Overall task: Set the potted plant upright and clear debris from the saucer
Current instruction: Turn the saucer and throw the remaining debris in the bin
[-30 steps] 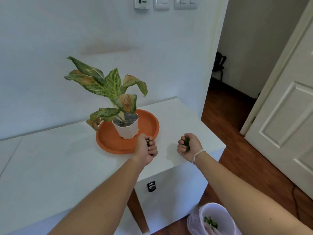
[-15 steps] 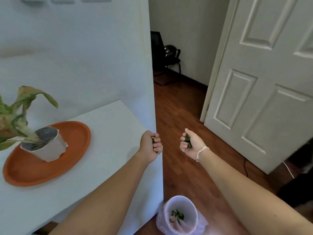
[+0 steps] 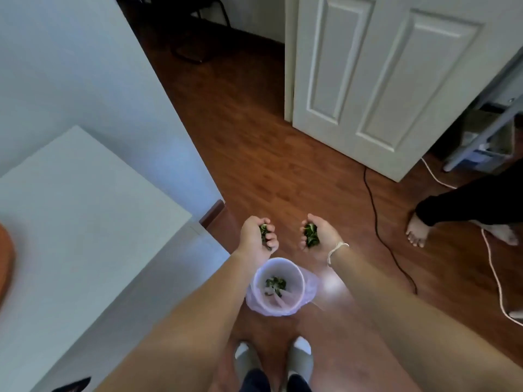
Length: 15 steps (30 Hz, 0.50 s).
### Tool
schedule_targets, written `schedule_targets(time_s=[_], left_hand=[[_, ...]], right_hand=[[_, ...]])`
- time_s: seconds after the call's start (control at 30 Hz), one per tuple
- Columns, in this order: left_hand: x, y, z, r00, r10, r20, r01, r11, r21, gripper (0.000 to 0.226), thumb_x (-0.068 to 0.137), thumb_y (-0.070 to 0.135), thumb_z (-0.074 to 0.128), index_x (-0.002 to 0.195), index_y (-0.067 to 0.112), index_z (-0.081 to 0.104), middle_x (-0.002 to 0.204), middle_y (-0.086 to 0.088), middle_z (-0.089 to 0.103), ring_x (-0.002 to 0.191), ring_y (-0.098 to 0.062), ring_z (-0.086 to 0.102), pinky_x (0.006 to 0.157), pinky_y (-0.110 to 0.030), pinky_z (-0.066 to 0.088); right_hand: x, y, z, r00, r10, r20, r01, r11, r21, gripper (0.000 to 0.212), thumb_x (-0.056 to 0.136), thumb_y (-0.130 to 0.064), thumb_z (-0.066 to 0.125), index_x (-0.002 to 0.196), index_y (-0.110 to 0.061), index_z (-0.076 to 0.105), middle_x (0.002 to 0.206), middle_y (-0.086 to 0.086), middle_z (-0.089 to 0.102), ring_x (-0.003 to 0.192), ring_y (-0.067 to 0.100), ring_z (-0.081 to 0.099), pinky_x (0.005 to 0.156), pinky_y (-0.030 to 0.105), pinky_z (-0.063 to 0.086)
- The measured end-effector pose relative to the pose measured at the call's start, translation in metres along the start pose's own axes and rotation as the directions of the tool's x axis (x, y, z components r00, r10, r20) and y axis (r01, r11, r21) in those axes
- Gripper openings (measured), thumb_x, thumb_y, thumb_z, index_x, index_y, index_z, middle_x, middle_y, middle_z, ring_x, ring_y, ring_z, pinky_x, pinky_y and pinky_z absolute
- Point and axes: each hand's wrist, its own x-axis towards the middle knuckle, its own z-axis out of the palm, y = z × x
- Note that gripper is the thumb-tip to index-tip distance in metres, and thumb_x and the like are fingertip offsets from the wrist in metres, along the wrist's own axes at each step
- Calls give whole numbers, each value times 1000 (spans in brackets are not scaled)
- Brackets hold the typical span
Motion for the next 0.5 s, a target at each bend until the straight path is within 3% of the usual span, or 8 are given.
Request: schedule_targets(time_s=[0.13,0.23,0.3,0.37,0.43,0.5], left_hand=[[58,-35,-25,989,-80,-126,86,995,43,31,94,11,24,69,12,43,60,-2,39,48,-15,31,36,-16,28],[108,-67,-54,973,-83,-216,101,992,73,28,95,9,30,71,11,46,59,-3,39,50,-15,36,42,-22,29],[130,-82,-70,959,-91,-269,113,991,69,25,94,9,34,72,10,47,62,-5,40,48,-15,40,41,-22,33],[152,-95,-86,949,-115,-294,136,989,54,21,94,9,37,76,9,48,66,-6,44,54,-16,44,48,-23,39],[175,-108,-104,950,-138,-279,166,983,77,21,94,8,36,79,9,50,70,-7,48,61,-17,47,55,-26,42],[195,-118,-120,953,-144,-268,179,978,111,22,94,9,35,83,8,54,73,-7,53,68,-20,52,59,-27,46]], right_hand=[[52,44,-31,991,100,-92,-100,995,1,35,95,-29,49,64,-12,51,44,-2,49,47,15,38,42,22,35],[99,94,-53,972,163,-168,-159,987,36,25,93,-26,53,73,-10,55,43,1,55,39,14,50,39,19,41],[119,120,-61,960,194,-204,-191,981,34,20,92,-25,54,88,-6,60,64,9,63,44,15,58,36,16,44],[143,145,-68,950,232,-210,-227,973,47,31,92,-28,54,109,-2,60,86,13,64,65,20,61,39,16,48],[166,168,-73,942,256,-217,-242,966,87,38,93,-30,54,119,-2,57,92,12,63,73,20,59,39,16,49],[188,187,-76,934,269,-234,-242,960,141,39,92,-32,54,119,-4,58,99,11,65,82,21,63,54,21,57]])
